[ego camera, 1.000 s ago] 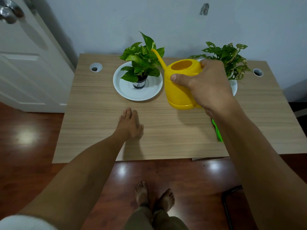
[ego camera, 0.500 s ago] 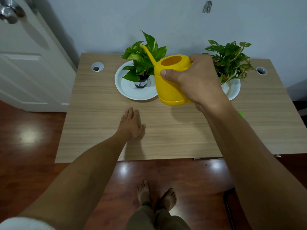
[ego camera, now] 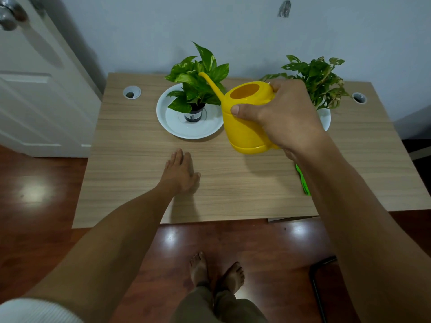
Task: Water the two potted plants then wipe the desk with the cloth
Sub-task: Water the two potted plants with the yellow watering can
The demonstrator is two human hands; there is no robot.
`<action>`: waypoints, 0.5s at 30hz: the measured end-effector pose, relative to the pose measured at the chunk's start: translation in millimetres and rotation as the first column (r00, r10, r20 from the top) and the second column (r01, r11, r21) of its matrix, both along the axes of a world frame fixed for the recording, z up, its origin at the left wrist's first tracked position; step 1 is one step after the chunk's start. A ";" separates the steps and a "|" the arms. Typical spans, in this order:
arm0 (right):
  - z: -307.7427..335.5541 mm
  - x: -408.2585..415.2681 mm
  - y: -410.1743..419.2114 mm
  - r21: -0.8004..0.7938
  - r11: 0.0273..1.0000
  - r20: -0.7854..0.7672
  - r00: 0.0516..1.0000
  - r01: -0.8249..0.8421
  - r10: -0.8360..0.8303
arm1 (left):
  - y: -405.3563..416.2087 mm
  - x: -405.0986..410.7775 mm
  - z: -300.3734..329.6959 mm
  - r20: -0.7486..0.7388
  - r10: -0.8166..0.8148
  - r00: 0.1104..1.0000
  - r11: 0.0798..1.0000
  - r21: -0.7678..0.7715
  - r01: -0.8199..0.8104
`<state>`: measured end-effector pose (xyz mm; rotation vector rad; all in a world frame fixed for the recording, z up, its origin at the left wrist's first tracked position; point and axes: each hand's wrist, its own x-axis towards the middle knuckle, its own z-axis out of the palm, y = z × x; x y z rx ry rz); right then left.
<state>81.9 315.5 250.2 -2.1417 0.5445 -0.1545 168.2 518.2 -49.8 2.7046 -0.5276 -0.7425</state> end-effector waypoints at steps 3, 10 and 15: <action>3.1 -1.9 -3.4 -0.025 0.999 -0.007 0.999 0.044 -0.044 | -0.6 1.0 1.3 -0.002 -0.002 1.000 1.000 0.001 0.002; 2.7 3.4 -5.7 -0.065 0.993 -0.013 0.995 0.096 -0.097 | -1.2 3.2 2.6 -0.012 -0.006 1.000 1.000 0.008 0.007; 1.6 7.9 2.0 -0.057 0.994 0.000 0.996 0.090 -0.091 | -0.1 3.3 2.9 -0.016 -0.007 1.000 1.000 0.004 0.007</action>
